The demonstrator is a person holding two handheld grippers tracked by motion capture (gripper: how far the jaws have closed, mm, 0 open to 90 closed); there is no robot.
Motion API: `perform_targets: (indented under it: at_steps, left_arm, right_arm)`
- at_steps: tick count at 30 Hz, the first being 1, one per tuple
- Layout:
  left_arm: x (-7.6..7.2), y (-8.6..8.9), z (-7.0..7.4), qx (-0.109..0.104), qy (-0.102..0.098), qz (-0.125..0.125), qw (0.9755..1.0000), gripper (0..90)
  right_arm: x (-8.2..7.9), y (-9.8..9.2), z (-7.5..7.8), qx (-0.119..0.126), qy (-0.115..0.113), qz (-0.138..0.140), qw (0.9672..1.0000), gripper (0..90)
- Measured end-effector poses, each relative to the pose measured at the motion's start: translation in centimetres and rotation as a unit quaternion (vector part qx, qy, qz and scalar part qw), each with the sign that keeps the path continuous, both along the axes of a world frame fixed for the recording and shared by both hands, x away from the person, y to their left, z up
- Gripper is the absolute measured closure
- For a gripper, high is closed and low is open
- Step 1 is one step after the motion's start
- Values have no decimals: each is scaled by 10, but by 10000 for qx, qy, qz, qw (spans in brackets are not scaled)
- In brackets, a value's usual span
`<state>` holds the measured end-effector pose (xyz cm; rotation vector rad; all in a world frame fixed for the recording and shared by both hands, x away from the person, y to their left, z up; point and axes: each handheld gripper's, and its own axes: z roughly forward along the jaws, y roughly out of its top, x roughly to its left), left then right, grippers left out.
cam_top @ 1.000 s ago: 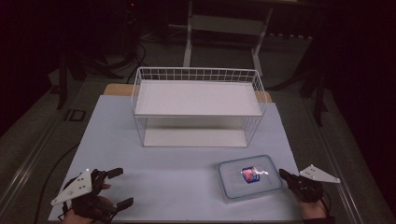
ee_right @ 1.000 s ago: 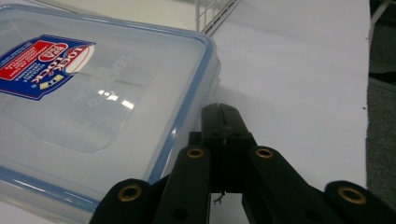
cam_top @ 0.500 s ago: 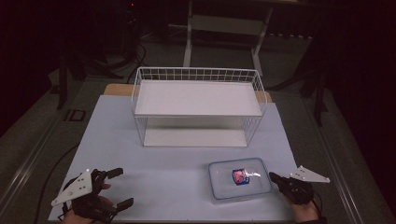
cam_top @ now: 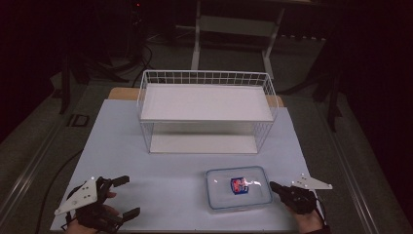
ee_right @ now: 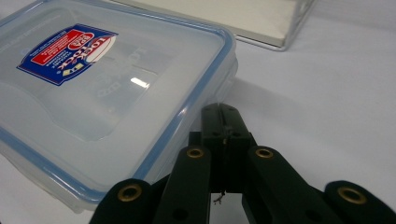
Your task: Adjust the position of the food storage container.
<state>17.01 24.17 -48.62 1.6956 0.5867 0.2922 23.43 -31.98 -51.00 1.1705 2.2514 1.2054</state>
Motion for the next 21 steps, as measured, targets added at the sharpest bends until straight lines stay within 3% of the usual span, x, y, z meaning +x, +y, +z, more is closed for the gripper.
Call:
perform_targets:
  at_steps: [5,16,21]
  left_arm:
    - [0,0,0,-5,-2,1,10000,0]
    - [1,0,-1,1,17,-23,10000,0]
    - [1,-1,-1,9,20,-20,10000,0]
  right_arm:
    - [-3,9,2,9,-23,216,9998,900]
    - [-18,0,11,6,-192,106,9998,900]
    - [-19,-3,1,52,-25,85,9999,900]
